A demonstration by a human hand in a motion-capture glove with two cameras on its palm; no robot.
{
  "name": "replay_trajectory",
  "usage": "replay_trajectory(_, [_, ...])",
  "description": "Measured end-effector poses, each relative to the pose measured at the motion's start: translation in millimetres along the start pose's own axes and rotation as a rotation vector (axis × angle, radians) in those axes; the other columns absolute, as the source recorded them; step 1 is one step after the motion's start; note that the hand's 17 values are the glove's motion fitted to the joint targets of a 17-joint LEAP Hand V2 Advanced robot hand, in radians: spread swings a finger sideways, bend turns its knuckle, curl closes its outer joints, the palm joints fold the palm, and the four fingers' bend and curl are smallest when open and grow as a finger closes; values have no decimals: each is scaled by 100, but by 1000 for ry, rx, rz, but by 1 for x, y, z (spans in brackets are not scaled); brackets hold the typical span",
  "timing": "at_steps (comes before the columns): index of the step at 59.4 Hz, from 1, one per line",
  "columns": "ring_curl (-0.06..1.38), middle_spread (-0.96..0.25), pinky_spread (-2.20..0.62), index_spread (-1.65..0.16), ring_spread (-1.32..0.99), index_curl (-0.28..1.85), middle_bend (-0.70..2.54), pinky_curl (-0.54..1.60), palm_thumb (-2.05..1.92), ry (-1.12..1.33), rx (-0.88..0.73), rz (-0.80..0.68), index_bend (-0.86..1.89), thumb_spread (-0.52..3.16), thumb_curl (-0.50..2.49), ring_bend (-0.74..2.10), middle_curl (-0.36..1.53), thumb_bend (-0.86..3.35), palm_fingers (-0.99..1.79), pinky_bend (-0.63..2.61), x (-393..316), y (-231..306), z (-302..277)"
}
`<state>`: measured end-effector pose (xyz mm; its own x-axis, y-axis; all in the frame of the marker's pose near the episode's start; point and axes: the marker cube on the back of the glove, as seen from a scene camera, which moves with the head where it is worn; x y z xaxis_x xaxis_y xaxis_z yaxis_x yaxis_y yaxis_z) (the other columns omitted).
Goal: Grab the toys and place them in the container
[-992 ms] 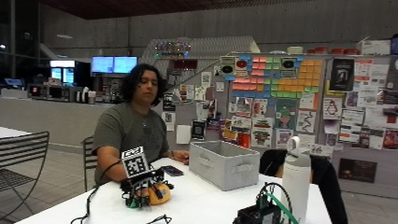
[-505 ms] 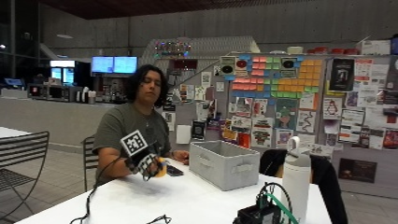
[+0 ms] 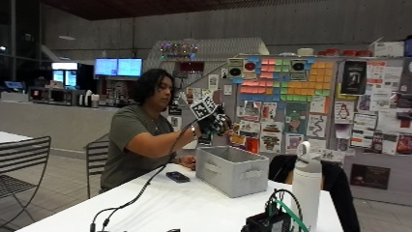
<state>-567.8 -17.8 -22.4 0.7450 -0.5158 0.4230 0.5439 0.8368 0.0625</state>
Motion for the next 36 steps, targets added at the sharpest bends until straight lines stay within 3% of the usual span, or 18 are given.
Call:
replay_trajectory(8, [65, -48, -42, -43, -41, 65, 97, 58, 61, 24, -105, 27, 36, 61, 83, 140, 91, 8, 97, 129, 3, -31, 33])
replay_trajectory(13, [64, -44, -42, -39, -39, 66, 81, 57, 43, 50, -242, 57, 19, 81, 76, 138, 87, -3, 71, 129, 15, -31, 48])
replay_trajectory(14, [61, -41, -37, -39, -39, 63, 69, 55, 27, 57, -255, 56, 16, 87, 70, 128, 83, -13, 39, 124, 18, -30, 50])
replay_trajectory(15, [63, -40, -36, -39, -38, 66, 68, 57, 23, 61, -262, 55, 18, 90, 68, 130, 83, -12, 37, 125, 21, -29, 51])
replay_trajectory(16, [60, -36, -30, -39, -35, 65, 57, 57, 13, 62, -265, 54, 19, 90, 65, 117, 79, -16, 7, 123, 23, -28, 51])
replay_trajectory(18, [59, -32, -23, -38, -30, 67, 50, 57, 6, 55, -268, 49, 24, 93, 61, 106, 76, -13, -10, 123, 28, -24, 49])
replay_trajectory(26, [42, -21, -8, -41, -22, 58, 36, 42, -7, -10, -322, 0, 24, 99, 51, 80, 65, -8, -4, 105, 40, 24, 22])
replay_trajectory(36, [38, -15, 0, -41, -19, 56, 31, 37, -6, -43, -365, -117, 26, 107, 42, 79, 59, -6, 7, 95, 67, 111, -37])
